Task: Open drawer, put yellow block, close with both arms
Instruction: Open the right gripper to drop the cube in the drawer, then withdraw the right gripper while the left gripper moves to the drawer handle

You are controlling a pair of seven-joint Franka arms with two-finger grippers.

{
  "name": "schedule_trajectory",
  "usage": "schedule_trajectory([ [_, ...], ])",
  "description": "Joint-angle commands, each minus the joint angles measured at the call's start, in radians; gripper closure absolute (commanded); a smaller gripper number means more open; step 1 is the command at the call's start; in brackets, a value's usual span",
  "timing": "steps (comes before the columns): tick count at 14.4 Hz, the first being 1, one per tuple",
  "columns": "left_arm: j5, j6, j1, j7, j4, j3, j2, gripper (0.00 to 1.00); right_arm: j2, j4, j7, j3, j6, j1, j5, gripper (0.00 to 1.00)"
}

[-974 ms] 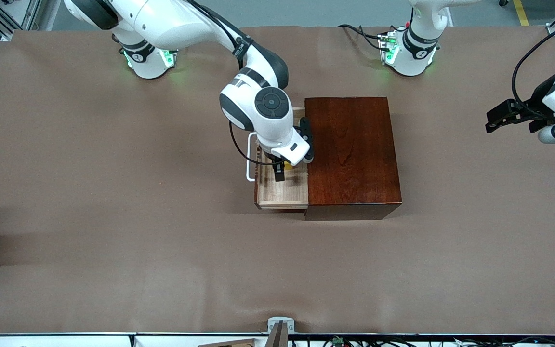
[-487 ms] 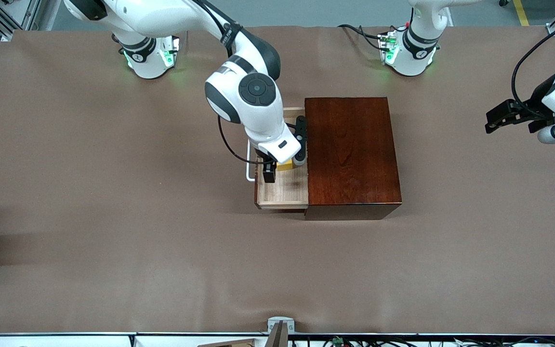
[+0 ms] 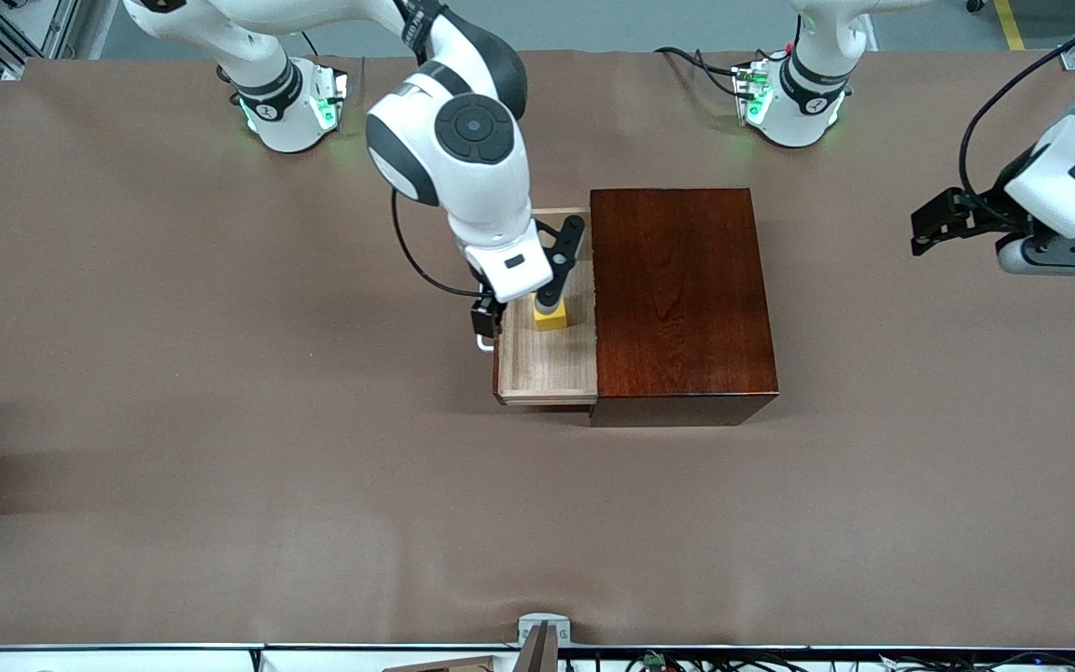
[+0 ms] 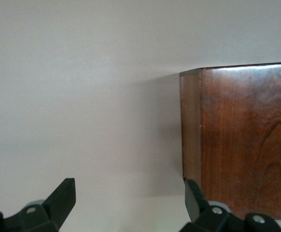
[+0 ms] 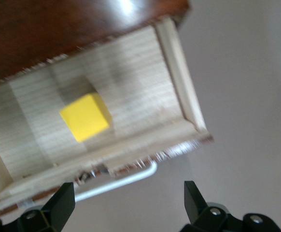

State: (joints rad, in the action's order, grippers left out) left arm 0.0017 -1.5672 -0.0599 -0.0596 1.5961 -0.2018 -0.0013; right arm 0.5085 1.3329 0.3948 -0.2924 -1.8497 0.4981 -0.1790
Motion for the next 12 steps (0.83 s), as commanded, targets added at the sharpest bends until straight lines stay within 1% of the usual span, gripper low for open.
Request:
schedule_trajectory([
  [1,-0.019,0.009,-0.001,0.001,-0.013,-0.033,0.003,0.0,-0.068,0.028,-0.024,-0.013,0.065,-0.081,-0.005,0.0],
  [4,-0.019,0.009,-0.001,0.003,-0.013,-0.085,0.003,0.0,-0.108,0.023,-0.022,-0.013,0.145,-0.203,-0.007,0.0],
  [6,-0.02,0.007,0.0,0.004,-0.013,-0.116,0.004,0.0,-0.113,0.019,-0.017,-0.017,0.153,-0.286,-0.001,0.0],
  [8,-0.02,-0.002,0.0,0.004,-0.016,-0.162,0.006,0.0,-0.131,0.017,-0.013,-0.025,0.213,-0.332,0.0,0.0],
  [10,-0.031,-0.005,0.0,0.006,-0.031,-0.226,0.007,0.0,-0.179,0.015,-0.016,-0.008,0.286,-0.354,-0.001,0.0],
  [12,-0.054,-0.001,-0.001,0.001,-0.045,-0.304,0.004,0.0,-0.221,0.005,-0.027,-0.004,0.345,-0.432,-0.008,0.0],
])
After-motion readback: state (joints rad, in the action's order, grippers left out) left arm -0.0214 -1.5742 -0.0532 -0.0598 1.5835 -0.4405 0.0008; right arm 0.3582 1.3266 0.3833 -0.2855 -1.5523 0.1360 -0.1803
